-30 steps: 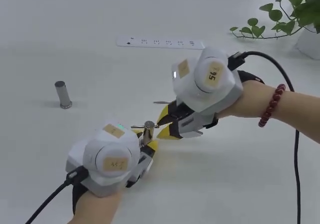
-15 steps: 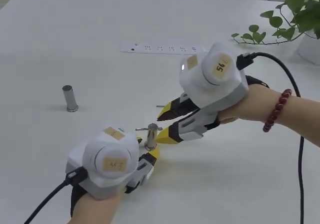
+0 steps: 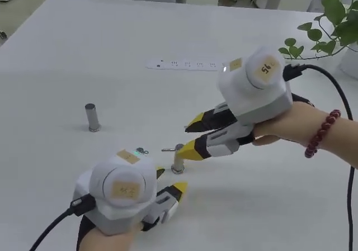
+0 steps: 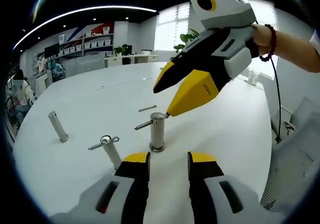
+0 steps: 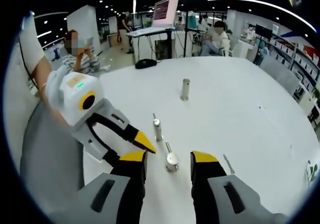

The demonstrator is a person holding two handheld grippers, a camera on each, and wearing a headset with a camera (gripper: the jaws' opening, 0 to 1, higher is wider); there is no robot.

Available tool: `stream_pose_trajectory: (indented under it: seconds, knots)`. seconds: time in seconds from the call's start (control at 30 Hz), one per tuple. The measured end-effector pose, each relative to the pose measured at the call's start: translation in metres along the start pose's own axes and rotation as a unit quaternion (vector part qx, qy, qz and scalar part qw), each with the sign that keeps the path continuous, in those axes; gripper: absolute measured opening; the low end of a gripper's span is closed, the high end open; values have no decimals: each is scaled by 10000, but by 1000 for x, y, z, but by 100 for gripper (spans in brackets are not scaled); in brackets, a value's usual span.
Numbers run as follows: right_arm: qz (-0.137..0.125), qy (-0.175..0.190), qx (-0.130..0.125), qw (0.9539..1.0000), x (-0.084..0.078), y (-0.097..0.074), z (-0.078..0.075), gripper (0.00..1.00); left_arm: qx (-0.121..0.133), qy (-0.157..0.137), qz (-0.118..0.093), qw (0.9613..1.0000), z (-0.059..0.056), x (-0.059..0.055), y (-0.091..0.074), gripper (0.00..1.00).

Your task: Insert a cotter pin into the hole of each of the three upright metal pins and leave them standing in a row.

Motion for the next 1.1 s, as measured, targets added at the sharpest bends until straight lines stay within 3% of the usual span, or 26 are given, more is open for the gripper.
stream_pose_trajectory:
  seconds: [0.27,0.57,0.7,1.1]
  knots:
    - [-242,174,-118,9995,16,2,-3,41,-95,-142,-160,9997,-5,16,-24,38]
    - [-378,141,-147,9991,29,10,-2,44,-89,-180,-324,9993,-5,27,-44,47]
    - [-488,93,-162,9986,35,15,-3,44,-45,-256,-373,9990,-3,29,-49,52]
    - [-803,46,-224,9965,53,45,-10,47,162,-118,-462,9987,11,33,-63,64]
Point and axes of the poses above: the centre of the closed fingertips' face, and the gripper's own axes: y roughly forward along the fingers, z roughly to its left, x roughly out of its top, the point moved 2 cm from there along -y, roughly backward along the fingers, and after that the axes turned 14 degrees about -z, right-handed, at the moved point
